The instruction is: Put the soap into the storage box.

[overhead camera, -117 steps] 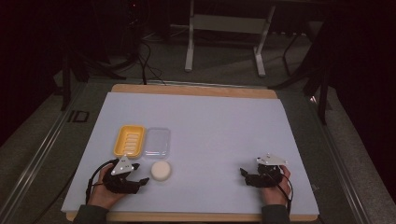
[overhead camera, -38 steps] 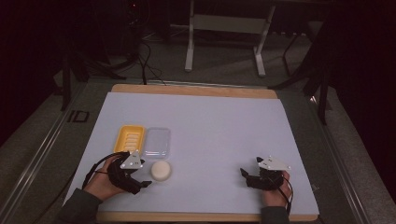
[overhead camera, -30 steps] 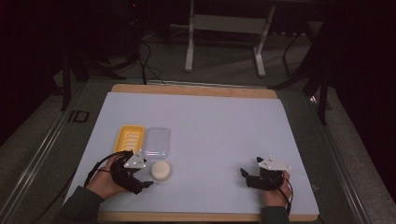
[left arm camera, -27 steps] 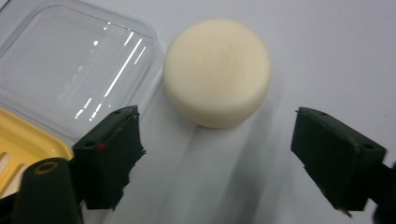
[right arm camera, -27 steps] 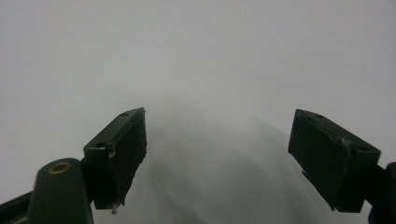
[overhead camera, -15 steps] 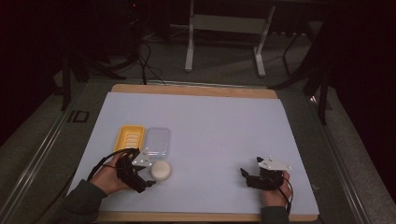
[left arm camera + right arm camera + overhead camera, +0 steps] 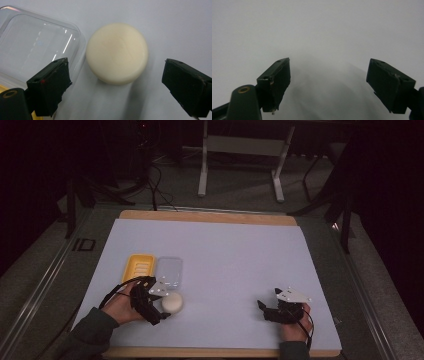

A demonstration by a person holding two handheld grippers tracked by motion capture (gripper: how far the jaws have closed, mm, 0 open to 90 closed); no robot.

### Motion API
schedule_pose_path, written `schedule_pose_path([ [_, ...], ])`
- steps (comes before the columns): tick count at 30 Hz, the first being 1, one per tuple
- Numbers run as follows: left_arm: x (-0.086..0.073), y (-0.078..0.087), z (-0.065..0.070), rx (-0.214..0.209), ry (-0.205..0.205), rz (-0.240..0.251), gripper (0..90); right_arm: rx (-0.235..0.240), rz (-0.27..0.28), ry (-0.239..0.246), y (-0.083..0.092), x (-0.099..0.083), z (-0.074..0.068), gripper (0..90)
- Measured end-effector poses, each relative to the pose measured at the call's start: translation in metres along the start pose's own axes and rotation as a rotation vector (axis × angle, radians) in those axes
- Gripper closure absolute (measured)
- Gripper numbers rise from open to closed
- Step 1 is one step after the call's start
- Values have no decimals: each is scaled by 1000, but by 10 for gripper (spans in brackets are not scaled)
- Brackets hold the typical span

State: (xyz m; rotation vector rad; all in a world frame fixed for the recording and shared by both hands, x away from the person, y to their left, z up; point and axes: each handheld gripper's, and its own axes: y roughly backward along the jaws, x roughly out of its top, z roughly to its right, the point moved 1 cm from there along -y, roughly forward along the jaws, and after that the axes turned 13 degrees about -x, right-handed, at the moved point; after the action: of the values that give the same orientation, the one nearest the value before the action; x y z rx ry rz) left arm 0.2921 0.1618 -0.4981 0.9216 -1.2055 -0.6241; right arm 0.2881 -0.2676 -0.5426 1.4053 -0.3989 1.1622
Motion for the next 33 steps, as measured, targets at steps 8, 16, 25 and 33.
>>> schedule_pose_path([
  [8, 6, -5, -4, -31, -4, -31, 73, 0, -1, 0, 0, 0, 0, 194],
  [16, 15, -13, -7, -58, -20, -74, 72, 0, -2, 2, 0, 0, 0, 195],
  [25, 23, -23, -10, -87, -49, -142, 74, 0, -5, 5, 0, 0, -1, 195],
  [33, 29, -31, -11, -110, -73, -189, 116, 1, -7, 5, 0, 0, -1, 195],
])
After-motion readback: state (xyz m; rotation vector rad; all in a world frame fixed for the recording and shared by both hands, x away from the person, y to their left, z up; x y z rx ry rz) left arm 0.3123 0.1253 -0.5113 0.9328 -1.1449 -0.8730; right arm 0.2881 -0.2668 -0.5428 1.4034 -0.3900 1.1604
